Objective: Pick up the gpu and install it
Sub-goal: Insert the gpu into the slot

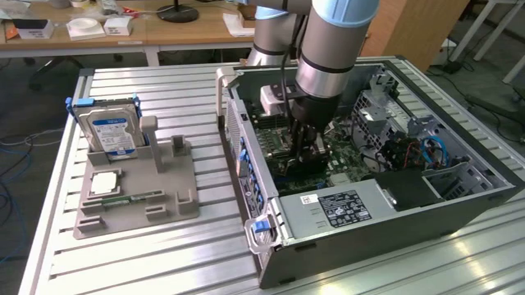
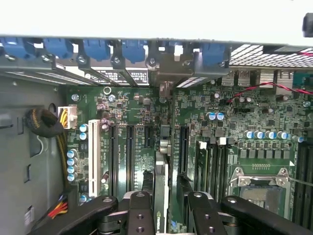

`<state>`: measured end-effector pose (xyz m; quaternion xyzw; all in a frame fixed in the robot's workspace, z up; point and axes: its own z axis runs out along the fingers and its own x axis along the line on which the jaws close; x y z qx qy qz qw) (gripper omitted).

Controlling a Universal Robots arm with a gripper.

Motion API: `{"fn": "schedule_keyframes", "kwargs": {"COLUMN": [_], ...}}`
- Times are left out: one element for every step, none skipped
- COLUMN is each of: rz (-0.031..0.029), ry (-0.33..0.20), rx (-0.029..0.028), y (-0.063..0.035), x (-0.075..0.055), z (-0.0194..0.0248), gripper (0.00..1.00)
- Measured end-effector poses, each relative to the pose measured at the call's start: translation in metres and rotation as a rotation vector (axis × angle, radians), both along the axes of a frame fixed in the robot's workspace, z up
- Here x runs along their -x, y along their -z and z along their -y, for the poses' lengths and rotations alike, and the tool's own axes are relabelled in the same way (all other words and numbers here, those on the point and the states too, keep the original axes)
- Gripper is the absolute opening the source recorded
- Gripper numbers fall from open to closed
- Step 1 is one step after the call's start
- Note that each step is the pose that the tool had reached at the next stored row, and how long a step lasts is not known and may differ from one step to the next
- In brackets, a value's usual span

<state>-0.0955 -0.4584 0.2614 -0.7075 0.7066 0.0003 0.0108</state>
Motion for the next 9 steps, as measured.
{"fn": "schedule_keyframes", "kwargs": {"rz": [0.0004,0.0007,0.0012,0.0015,0.0019,0.0024,0.0029,0.0034,0.0040], "ry": [-0.001,-0.001,-0.002,-0.002,-0.003,-0.003,-0.003,-0.003,-0.003], "rx": [-0.0001,-0.0002,-0.0002,-0.0002,-0.0002,-0.0002,-0.0002,-0.0001,-0.0001], "y": [-0.0017,-0.0032,-0.0048,-0.0062,-0.0075,-0.0087,-0.0101,-0.0114,-0.0128], "x": [0.000,0.000,0.000,0.000,0.000,0.000,0.000,0.000,0.000], "z": [0.0000,0.0000,0.0000,0.0000,0.0000,0.0000,0.0000,0.0000,0.0000], "gripper": [0.33,0.33,0.33,0.33,0.33,0.33,0.33,0.33,0.32]}}
